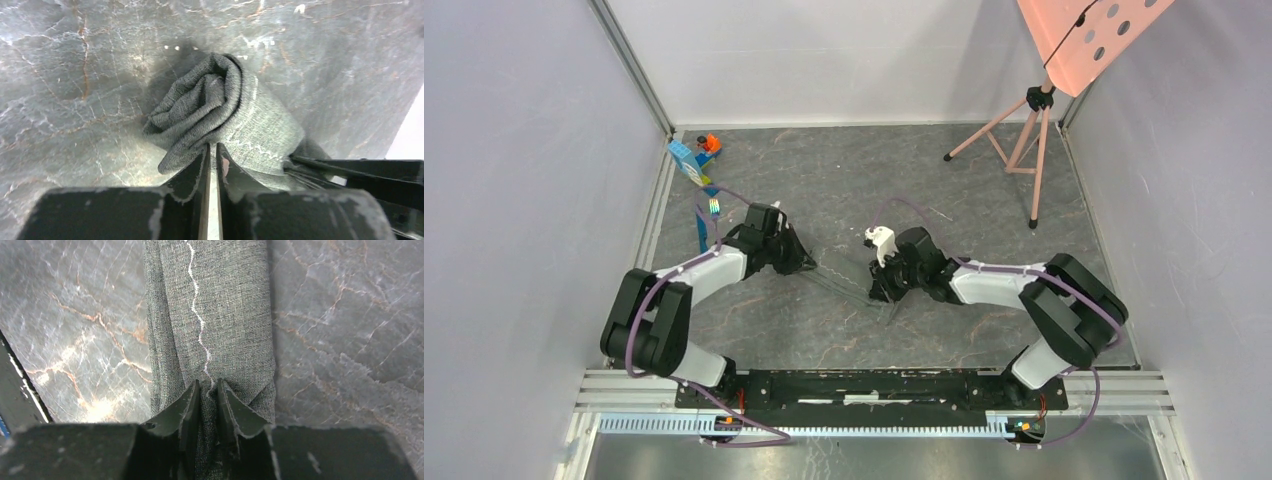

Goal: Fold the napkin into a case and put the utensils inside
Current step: Fold the 2/3-rectangle-folded napkin at the center of the board.

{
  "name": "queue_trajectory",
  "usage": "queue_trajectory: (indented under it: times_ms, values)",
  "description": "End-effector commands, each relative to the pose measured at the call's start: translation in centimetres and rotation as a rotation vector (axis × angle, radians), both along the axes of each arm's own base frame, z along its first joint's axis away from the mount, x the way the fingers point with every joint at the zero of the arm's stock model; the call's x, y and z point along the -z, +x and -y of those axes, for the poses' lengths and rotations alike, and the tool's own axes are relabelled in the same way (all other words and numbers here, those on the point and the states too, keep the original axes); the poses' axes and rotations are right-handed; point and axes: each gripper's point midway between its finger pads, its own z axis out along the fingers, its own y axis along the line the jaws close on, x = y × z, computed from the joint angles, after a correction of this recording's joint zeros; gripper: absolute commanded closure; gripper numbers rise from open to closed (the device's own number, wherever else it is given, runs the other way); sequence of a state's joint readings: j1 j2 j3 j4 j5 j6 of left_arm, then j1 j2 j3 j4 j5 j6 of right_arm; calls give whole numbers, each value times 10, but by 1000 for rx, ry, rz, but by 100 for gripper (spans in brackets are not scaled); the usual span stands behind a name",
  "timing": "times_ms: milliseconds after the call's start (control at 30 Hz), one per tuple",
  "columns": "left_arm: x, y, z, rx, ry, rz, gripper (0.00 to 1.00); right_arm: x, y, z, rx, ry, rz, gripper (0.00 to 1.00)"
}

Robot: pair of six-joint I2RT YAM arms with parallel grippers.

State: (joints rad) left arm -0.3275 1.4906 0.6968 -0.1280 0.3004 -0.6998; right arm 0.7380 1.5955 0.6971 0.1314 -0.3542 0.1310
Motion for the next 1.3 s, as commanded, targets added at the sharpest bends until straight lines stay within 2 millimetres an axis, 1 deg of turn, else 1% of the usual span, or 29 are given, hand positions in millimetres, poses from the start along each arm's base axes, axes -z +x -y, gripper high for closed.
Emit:
queue_trajectory:
  times_ms: [0,67,133,200,233,300,400,467,500,633,733,833,933,1000,1067,1200,1267]
  values:
    - [-44,8,-2,15,-8,123,81,-1,-1,5,68,-8,120,78]
    - [-51,2,-1,13,-31,129,72,2,1,10,95,-33,154,78]
    - [-52,-4,-2,4,-41,123,61,-4,-1,7,89,-37,176,77]
    - [-50,-9,-6,-15,-40,117,53,-15,-4,-2,64,-31,193,70]
    - [-47,-12,-7,-23,-39,112,48,-17,-5,-3,62,-45,189,67]
    - [-45,-15,-8,-35,-43,104,42,-26,-7,-6,52,-51,198,65]
    - [-39,-19,-6,-32,-58,81,36,-38,-11,-6,54,-34,217,61]
    - [-32,-21,-4,-27,-56,52,32,-39,-13,-3,60,-24,223,60]
    - [-28,-20,-3,-22,-57,35,30,-36,-15,-1,64,-25,220,60]
    - [-15,-17,4,-8,-74,6,28,-19,-23,4,76,-31,205,61]
    - [-10,-12,2,-25,-56,7,31,-6,-29,8,75,-48,200,67]
    - [-9,-8,-2,-38,-32,24,36,7,-34,15,78,-63,198,72]
    - [-13,-5,-3,-40,-26,43,37,17,-37,20,73,-95,186,76]
    - [-16,-5,-2,-32,-33,49,36,17,-39,18,64,-91,193,77]
    - [-19,-6,4,-7,-54,48,33,14,-38,18,65,-93,201,77]
    - [-21,-10,9,13,-58,47,32,-3,-32,11,55,-75,232,77]
    - [-20,-11,10,11,-54,44,35,-15,-29,7,44,-66,257,75]
